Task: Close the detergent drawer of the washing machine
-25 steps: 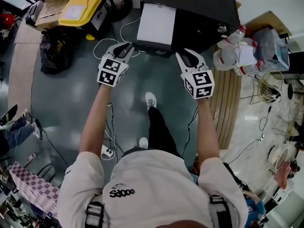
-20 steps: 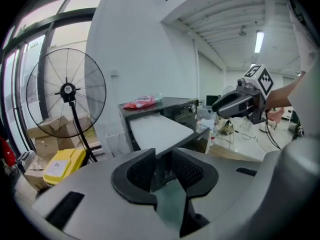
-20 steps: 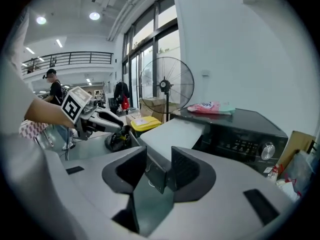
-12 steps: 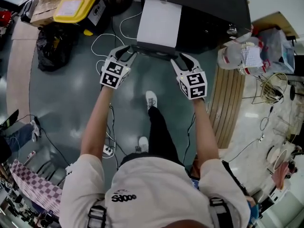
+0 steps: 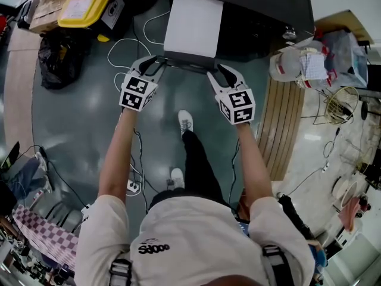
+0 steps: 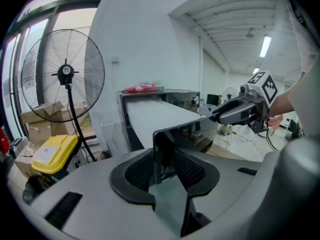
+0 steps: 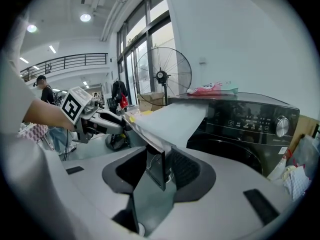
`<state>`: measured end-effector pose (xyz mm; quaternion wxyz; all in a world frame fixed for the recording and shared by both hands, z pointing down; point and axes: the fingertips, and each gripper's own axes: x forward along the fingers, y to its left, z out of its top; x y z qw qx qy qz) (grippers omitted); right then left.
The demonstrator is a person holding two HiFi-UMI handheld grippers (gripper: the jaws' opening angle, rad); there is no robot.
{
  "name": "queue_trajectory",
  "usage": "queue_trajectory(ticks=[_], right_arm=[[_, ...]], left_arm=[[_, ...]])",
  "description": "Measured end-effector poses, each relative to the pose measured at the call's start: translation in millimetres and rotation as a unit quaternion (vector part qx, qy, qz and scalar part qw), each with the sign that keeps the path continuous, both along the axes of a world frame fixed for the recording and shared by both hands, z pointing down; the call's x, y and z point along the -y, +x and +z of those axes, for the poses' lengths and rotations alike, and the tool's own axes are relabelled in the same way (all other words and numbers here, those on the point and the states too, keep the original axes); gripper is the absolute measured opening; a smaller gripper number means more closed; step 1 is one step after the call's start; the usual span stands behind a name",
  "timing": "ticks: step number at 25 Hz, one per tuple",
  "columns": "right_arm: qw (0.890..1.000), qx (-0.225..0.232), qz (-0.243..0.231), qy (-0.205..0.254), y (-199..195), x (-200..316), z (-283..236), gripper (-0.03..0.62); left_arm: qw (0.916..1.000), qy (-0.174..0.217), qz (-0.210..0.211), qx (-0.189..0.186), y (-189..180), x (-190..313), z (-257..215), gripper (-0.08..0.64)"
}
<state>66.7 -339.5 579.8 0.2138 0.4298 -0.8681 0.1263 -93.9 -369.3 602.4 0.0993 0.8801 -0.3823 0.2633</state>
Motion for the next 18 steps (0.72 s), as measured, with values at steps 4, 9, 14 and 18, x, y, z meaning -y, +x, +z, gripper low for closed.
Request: queue_trajectory(ticks=[4, 9, 14, 18], right_arm=[[1.0, 0.003, 0.004, 0.004, -1, 1, -2, 0.146], [1.0, 0.006, 0.006, 0.007, -1, 3, -3, 0.152], [0.999, 0.036, 0.033, 0.003, 11, 17, -11, 0.15], [0.999, 0.032, 0.04, 0.008, 15, 35, -17, 0.147]], left_arm=[[1.0, 0.003, -0.002, 0.006, 0, 0, -2, 0.133], [0.9999, 0.0, -0.013, -0.005, -1, 2, -3, 0.133], [0.9994, -0.002, -0.022, -0.028, 10, 13, -11, 0.13], [0.9991, 0.0, -0.027, -0.032, 14, 30, -15, 0.129]])
